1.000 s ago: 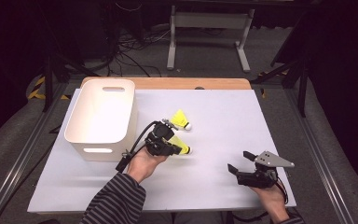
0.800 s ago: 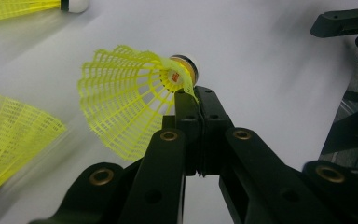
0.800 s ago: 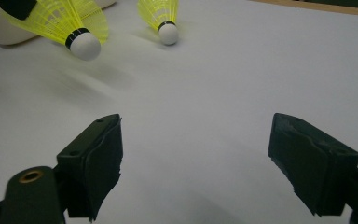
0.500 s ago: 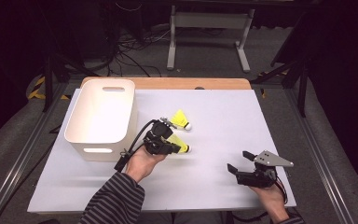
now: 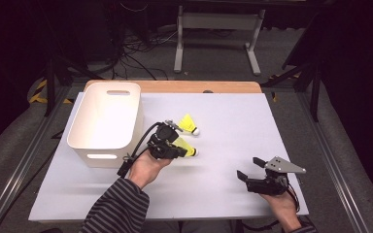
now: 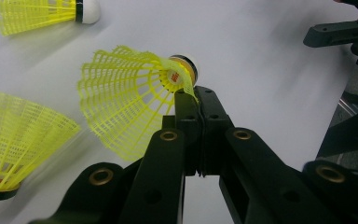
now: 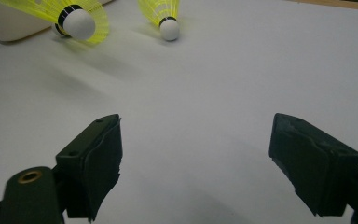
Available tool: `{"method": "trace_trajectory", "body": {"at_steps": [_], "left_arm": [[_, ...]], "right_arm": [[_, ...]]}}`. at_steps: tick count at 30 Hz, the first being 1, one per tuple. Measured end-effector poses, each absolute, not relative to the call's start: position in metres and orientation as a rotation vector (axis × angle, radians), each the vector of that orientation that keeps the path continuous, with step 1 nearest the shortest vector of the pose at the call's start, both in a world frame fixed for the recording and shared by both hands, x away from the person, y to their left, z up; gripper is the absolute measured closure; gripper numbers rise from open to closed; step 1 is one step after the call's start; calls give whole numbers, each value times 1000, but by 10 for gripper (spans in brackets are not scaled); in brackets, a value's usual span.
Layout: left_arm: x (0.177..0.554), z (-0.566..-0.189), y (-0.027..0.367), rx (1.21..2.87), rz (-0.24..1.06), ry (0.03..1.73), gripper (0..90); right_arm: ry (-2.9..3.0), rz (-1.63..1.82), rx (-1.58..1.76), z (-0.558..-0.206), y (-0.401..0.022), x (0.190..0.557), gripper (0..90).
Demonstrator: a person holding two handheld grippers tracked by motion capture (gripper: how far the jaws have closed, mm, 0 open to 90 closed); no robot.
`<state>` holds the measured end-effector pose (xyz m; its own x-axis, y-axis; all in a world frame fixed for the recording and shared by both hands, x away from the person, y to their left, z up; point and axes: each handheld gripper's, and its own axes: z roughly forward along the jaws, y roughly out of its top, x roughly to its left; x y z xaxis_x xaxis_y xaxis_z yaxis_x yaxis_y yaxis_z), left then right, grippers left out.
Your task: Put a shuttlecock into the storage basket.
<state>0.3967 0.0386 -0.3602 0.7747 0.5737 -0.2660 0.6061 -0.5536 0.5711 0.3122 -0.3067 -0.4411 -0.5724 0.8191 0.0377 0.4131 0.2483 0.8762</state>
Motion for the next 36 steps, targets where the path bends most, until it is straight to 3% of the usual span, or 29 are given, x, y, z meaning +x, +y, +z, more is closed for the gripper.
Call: {"method": "trace_trajectory", "body": {"at_steps": [36], "left_arm": [[398,-334,51,2275,-4,866,892]], "right_arm": [[2099,1272,1124,-441,-306,312,178]]}}
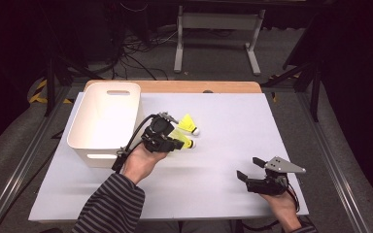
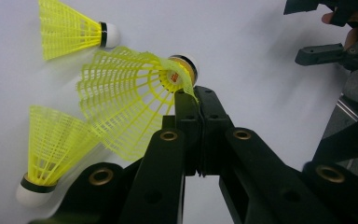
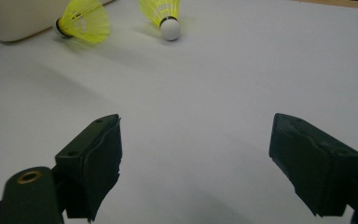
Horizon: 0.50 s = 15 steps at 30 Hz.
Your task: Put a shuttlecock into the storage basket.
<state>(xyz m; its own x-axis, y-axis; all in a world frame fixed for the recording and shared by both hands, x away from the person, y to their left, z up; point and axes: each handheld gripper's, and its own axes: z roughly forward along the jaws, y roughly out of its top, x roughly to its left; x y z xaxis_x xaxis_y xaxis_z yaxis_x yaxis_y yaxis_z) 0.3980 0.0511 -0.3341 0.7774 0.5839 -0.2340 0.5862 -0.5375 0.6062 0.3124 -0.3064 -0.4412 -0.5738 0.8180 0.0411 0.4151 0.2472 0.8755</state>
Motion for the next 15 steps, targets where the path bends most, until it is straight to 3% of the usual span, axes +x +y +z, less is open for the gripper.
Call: {"method": "trace_trajectory", "body": {"at_steps": [15], "left_arm": [[398,-331,58,2284,27,872,893]], "right_arm": [[2100,1272,1129,-441,-307,312,177]]}}
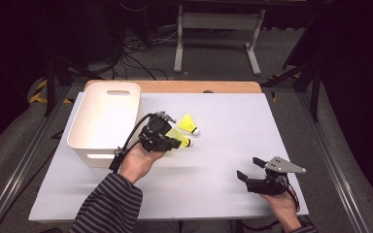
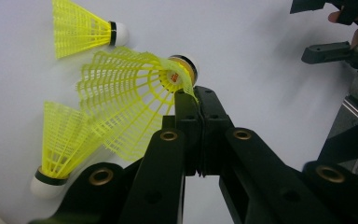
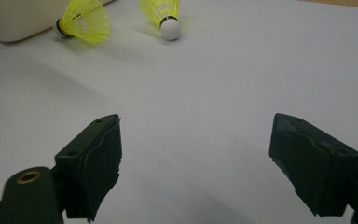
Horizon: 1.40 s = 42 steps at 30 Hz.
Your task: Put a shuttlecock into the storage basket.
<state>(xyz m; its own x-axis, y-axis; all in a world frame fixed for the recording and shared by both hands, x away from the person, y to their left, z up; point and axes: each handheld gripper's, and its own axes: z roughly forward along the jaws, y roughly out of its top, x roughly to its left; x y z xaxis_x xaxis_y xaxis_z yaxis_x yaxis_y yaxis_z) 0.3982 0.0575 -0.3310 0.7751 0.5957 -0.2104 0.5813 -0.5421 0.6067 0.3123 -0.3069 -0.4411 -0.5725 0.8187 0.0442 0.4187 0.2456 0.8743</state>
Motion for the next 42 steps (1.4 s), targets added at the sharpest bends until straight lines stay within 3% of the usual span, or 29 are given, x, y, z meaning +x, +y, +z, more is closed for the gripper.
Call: {"method": "trace_trajectory", "body": {"at_steps": [42], "left_arm": [[413,-298,87,2244,112,924,892]], "right_arm": [[2096,1280,1135,-441,-308,312,175]]}}
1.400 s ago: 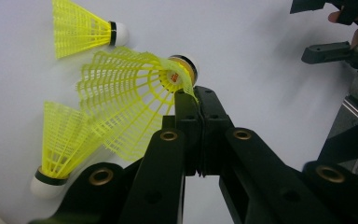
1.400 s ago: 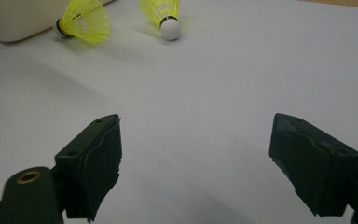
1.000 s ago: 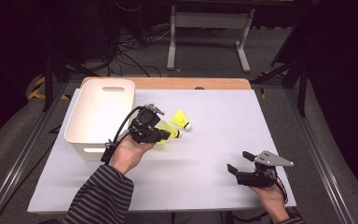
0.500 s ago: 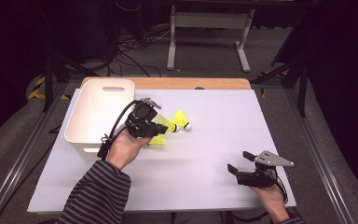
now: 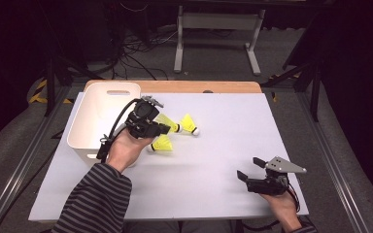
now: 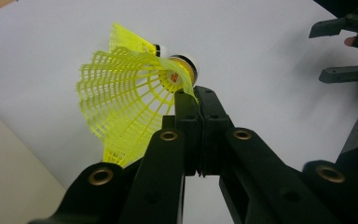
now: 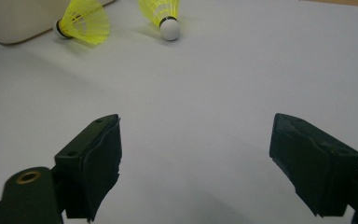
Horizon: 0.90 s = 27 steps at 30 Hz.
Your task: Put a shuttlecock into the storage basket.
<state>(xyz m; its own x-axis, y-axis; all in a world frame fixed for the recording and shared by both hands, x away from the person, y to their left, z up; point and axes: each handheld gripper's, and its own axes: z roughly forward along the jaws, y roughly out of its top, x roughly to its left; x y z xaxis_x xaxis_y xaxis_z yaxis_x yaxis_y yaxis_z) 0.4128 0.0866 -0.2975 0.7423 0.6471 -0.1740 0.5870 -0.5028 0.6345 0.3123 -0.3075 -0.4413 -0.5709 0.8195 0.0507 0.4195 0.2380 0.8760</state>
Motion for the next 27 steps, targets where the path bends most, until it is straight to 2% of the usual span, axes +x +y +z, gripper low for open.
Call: {"method": "trace_trajectory", "body": {"at_steps": [27], "left_arm": [[416,-287,121,2183,153,1005,891]], "right_arm": [[2079,1313,1165,-441,-311,313,175]]}}
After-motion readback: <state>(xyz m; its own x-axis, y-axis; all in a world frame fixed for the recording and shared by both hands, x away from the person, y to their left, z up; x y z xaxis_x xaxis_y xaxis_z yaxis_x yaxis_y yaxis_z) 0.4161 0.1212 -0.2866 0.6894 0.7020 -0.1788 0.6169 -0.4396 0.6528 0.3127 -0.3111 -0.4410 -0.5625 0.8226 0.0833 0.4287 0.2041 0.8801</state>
